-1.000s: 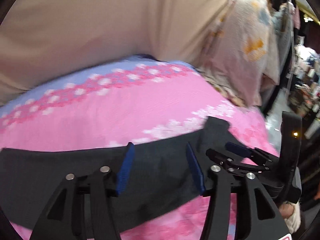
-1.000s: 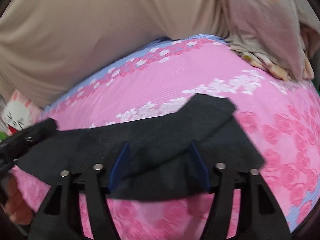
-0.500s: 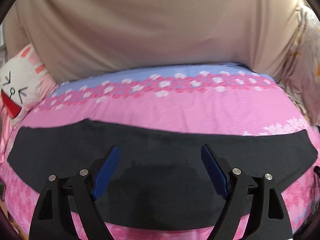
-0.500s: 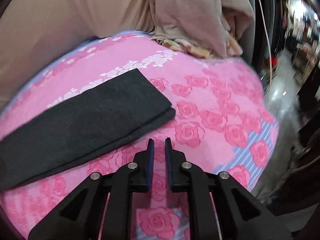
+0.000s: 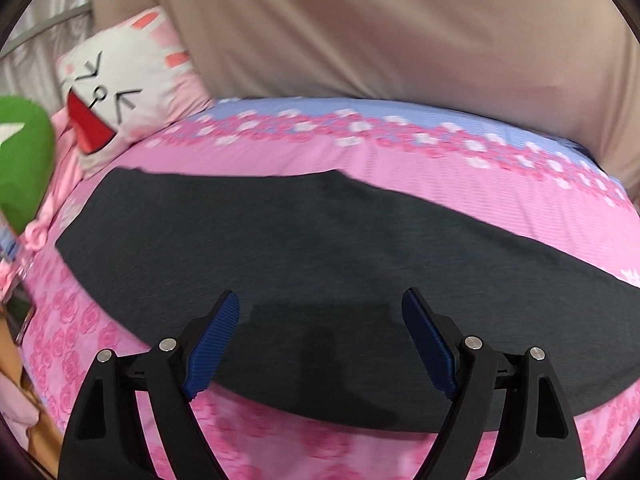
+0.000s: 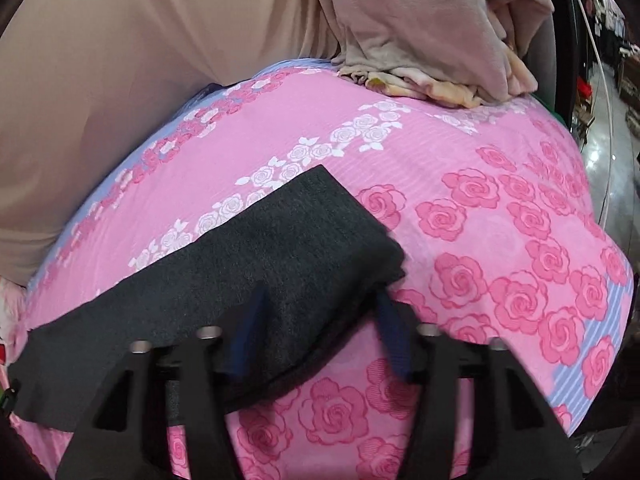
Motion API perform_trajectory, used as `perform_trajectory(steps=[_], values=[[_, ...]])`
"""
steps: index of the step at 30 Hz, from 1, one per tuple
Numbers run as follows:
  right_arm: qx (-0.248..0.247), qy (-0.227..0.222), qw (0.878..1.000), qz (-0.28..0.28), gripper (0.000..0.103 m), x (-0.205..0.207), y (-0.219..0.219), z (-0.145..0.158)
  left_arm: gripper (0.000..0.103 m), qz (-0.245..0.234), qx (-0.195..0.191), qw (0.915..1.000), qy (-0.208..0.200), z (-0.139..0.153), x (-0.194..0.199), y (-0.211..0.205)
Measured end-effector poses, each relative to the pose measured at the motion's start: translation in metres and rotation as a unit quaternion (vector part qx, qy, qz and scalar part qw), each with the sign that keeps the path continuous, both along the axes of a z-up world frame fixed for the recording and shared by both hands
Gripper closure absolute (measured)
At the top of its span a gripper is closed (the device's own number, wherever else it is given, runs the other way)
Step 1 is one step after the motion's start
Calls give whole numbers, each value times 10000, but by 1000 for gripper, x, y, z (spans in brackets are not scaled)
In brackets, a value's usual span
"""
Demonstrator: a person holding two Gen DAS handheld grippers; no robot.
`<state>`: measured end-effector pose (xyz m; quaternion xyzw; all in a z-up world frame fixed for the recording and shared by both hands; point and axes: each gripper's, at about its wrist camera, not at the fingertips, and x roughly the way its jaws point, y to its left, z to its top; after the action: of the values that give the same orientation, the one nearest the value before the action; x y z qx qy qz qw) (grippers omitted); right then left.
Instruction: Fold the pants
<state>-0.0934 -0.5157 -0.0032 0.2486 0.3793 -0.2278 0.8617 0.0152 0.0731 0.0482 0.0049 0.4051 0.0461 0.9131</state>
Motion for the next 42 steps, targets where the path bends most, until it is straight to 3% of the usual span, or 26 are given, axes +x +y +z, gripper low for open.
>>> perform_trajectory(steps=[4, 7, 9, 11, 13, 18, 22, 27, 31, 34, 38, 40, 42], values=[[236, -144, 9996, -16, 70, -6, -6, -1, 22, 234, -39, 9997, 23, -4, 6, 23], [456, -292, 9985, 78, 53, -6, -8, 0, 22, 404, -66, 9992, 33, -6, 9, 42], [449, -291, 9985, 116, 50, -2, -6, 1, 22, 552, -113, 9984, 59, -8, 11, 57], [220, -139, 9996, 82, 64, 4, -3, 1, 22, 642, -177, 9977, 85, -10, 11, 67], [133, -40, 9999, -5, 94, 6, -2, -1, 22, 699, -272, 9971, 119, -14, 11, 77], [228, -601, 9979, -55, 95, -7, 6, 14, 21, 555, -256, 9980, 153, -23, 9, 75], [598, -1213, 9901, 377, 95, -3, 29, 39, 18, 406, -168, 9989, 179, -28, 13, 64], [625, -1634, 9714, 1604, 95, 36, 111, 82, 16, 317, -43, 9992, 259, -32, 17, 56], [767, -1633, 9413, 2854, 95, 81, 205, 93, 16, 314, -38, 9991, 291, -34, 17, 56], [861, -1352, 9225, 3511, 95, 108, 266, 78, 16, 311, 3, 9991, 305, -35, 18, 56], [920, -643, 8949, 4320, 94, 134, 349, 34, 15, 304, 34, 9990, 328, -36, 18, 55], [643, -210, 8924, 4461, 88, 134, 375, 11, 14, 285, 2, 9990, 331, -37, 18, 56], [464, -264, 8907, 4514, 83, 123, 380, 9, 12, 256, -41, 9991, 329, -37, 17, 57]])
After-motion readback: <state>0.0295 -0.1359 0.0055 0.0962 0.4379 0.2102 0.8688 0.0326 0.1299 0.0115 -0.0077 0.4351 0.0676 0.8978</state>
